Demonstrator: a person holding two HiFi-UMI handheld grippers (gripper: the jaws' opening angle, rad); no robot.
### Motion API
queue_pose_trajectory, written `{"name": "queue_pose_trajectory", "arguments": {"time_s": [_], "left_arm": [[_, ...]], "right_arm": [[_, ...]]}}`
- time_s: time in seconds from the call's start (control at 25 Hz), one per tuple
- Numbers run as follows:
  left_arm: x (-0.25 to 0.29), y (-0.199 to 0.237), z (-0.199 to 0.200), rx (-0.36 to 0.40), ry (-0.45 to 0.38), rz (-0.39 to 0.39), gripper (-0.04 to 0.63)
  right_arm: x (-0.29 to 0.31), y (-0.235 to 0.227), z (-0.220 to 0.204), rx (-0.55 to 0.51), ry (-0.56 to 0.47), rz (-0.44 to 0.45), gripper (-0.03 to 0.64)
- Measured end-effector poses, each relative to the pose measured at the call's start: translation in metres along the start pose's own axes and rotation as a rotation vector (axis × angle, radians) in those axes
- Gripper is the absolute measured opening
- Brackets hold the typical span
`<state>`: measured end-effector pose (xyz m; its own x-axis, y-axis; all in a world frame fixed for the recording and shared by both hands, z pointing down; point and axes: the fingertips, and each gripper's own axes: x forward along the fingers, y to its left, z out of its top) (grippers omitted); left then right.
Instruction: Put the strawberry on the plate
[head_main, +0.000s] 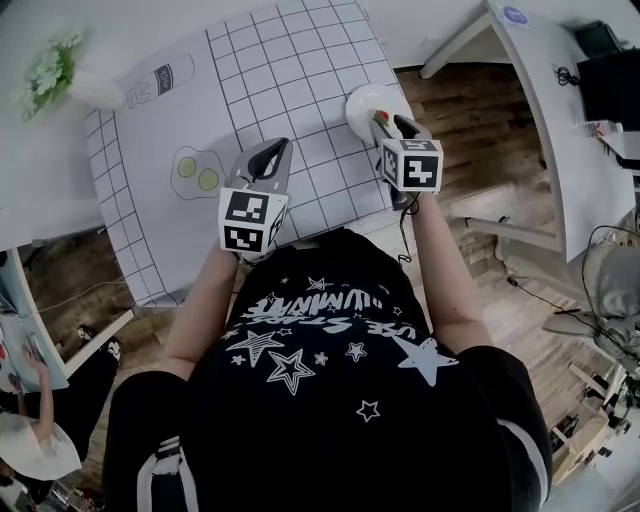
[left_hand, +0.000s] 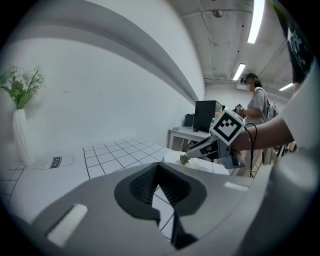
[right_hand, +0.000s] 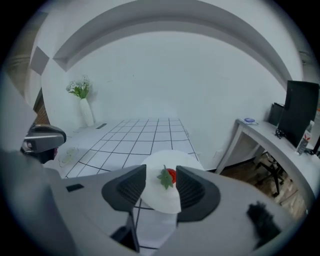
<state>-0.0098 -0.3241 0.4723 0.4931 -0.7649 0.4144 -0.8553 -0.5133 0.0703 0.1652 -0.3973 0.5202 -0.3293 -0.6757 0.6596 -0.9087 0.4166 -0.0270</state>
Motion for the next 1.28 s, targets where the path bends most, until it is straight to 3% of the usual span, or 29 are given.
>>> {"name": "queue_pose_trajectory", "arguments": {"time_s": [0.24,0.76,0.92,1.28], "left_arm": [[-0.041,0.008,-0.011,-0.001,-0.017,-0.006,0.009],[-0.124,0.011,-0.025,0.011,-0.086,-0.08,0.009],[-0.137,0.008,-0.043,0.009,-0.075,-0.11,0.009],[-0.16,-0.013,-0.071,-0.003,-0.041,-0.126,0.009]], "right_arm": [[-0.03,0.028,-0.003,0.05,-0.065,-0.052,0.178],[-0.1,0.134,-0.015,0.068,-0.145,-0.024,0.174],[-0.116,0.166,-0.026,0.091,-0.156,-0.018,0.079],[-0.13,0.2,-0.046,0.079,-0.13,0.032,0.021]]}}
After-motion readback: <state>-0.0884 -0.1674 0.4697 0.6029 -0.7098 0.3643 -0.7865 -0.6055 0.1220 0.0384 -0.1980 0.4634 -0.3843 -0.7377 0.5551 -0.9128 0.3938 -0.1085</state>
